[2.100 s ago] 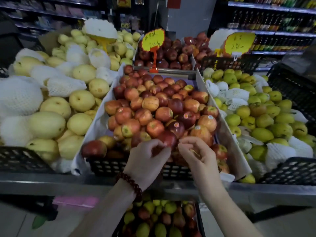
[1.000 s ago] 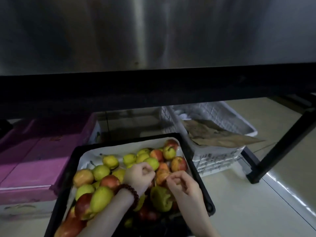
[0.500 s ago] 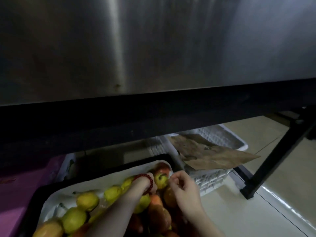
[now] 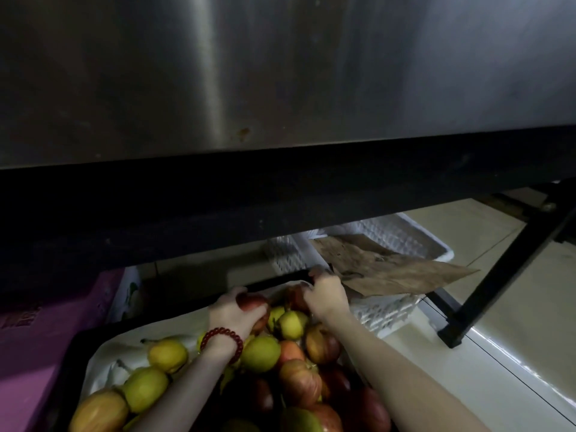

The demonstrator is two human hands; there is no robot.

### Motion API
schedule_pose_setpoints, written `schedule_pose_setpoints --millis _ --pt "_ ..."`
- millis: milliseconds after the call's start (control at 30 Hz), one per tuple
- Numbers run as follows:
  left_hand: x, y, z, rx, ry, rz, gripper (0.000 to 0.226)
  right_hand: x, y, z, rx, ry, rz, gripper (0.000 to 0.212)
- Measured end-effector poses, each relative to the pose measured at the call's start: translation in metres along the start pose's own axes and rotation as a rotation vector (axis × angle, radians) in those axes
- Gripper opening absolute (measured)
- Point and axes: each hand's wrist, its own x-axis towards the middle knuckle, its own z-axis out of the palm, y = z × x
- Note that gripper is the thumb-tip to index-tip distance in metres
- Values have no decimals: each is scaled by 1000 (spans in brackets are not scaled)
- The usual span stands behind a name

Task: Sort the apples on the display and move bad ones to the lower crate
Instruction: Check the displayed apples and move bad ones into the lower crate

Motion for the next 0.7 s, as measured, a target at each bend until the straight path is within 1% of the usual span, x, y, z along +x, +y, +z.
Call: schedule_pose_setpoints --millis 33,100,167,233,300,400,467,500,533,600,667,700 --pt "-4 -4 -7 -16 9 6 58 7 -3 5 -86 -62 5 45" --pt "-9 -13 -14 -22 15 12 50 18 -11 14 -230 -175 37 49" --pt "-14 -18 -19 -39 3 19 44 24 -18 24 -326 -238 76 51" --pt "-17 -20 -22 -40 -2 33 44 28 -23 36 -435 -207 95 53" --pt "-19 -21 -25 -49 -5 30 46 23 -24 49 -527 -116 81 48" --pt "-19 -21 -28 -73 -10 31 50 12 -16 70 -560 -2 100 47" --pt "-19 -20 -30 -73 -12 38 48 7 -12 79 -553 35 87 38" --pt "-19 -21 -31 -70 -12 37 45 5 -8 82 -558 30 83 30" --pt "-19 -21 -32 -66 -13 37 44 8 -3 89 -547 12 87 27" --pt "-18 -25 -33 -58 -13 33 45 12 0 96 -523 25 66 35" --pt "-18 -28 -34 -58 -17 20 47 1 -10 82 -529 -6 76 30" --pt "-18 -29 -36 -65 -19 15 47 -2 -10 78 -549 3 64 38"
